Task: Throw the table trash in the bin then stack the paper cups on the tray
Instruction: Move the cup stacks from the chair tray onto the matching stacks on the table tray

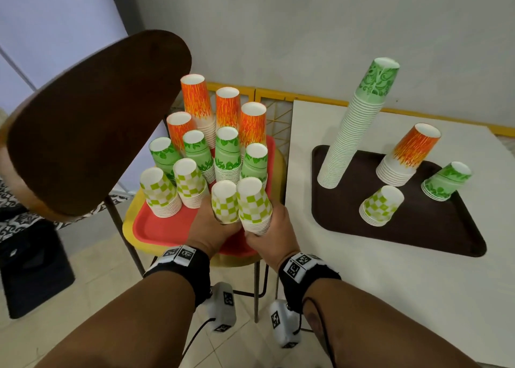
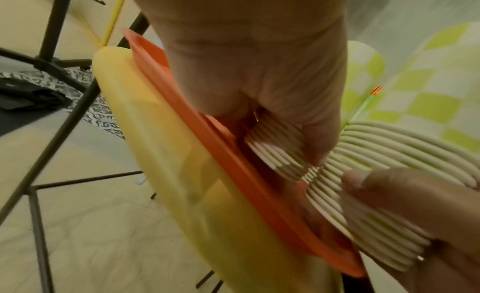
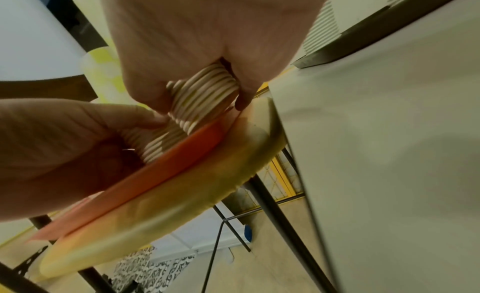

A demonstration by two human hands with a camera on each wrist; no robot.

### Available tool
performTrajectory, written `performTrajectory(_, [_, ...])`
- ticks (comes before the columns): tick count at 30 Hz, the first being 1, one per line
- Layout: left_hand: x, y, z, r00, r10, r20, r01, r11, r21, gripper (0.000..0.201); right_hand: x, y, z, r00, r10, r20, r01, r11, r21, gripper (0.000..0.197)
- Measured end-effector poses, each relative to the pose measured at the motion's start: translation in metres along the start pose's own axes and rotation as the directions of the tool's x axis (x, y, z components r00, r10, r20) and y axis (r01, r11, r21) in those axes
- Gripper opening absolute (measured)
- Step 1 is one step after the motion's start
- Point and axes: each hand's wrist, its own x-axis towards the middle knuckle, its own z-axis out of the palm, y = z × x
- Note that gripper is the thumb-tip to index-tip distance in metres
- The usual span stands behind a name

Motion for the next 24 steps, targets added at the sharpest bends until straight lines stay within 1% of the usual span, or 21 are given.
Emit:
performTrajectory(1, [0.000,0.003,0.003,1.000,0.011,-0.019,-0.011,1.000,0.006,0.082,-0.001,0.000,-0.004,1.000,0.006,-0.014,-0.006,1.000,0.015,0.076])
performTrajectory(4, [-0.004,0.025,0.022,0.994,0.096,-0.048,-0.097,0.995,-0.011,0.064,-0.002,0.002,-0.027,0.997,0.018,-0.071,-0.012,0.996,0.088,0.074])
performTrajectory(6, [-0.007,0.045,0.040,0.992,0.120,-0.031,-0.121,0.993,-0.010,0.054,0.000,0.007,-0.051,0.994,0.020,-0.111,-0.004,0.991,0.137,0.072])
performTrajectory(7, [-0.006,0.054,0.050,0.991,0.135,-0.004,-0.135,0.991,-0.017,0.051,0.000,0.009,-0.065,0.991,0.014,-0.134,0.006,0.989,0.148,0.071])
performTrajectory(9, [0.000,0.071,0.074,0.982,0.184,0.049,-0.183,0.983,-0.019,0.051,0.002,0.013,-0.098,0.981,-0.004,-0.193,0.033,0.989,0.144,0.065])
performTrajectory(13, [0.007,0.117,0.126,0.961,0.261,0.096,-0.258,0.965,-0.044,0.053,0.017,0.022,-0.170,0.937,-0.047,-0.347,0.096,0.987,0.126,0.065])
performTrajectory(16, [0.003,0.150,0.161,0.952,0.293,0.087,-0.284,0.954,-0.099,0.056,0.028,0.039,-0.213,0.914,-0.008,-0.407,0.083,0.982,0.169,0.065])
performTrajectory(20, [0.000,0.180,0.190,0.952,0.307,0.015,-0.302,0.943,-0.142,0.060,0.036,0.061,-0.249,0.902,0.104,-0.420,-0.027,0.982,0.187,0.066])
performTrajectory(22, [0.001,0.188,0.199,0.954,0.299,-0.008,-0.296,0.941,-0.165,0.061,0.040,0.074,-0.256,0.911,0.162,-0.379,-0.090,0.976,0.200,0.063])
performTrajectory(24, [0.000,0.197,0.206,0.953,0.302,-0.033,-0.303,0.938,-0.168,0.061,0.042,0.088,-0.256,0.927,0.216,-0.306,-0.169,0.970,0.174,0.062])
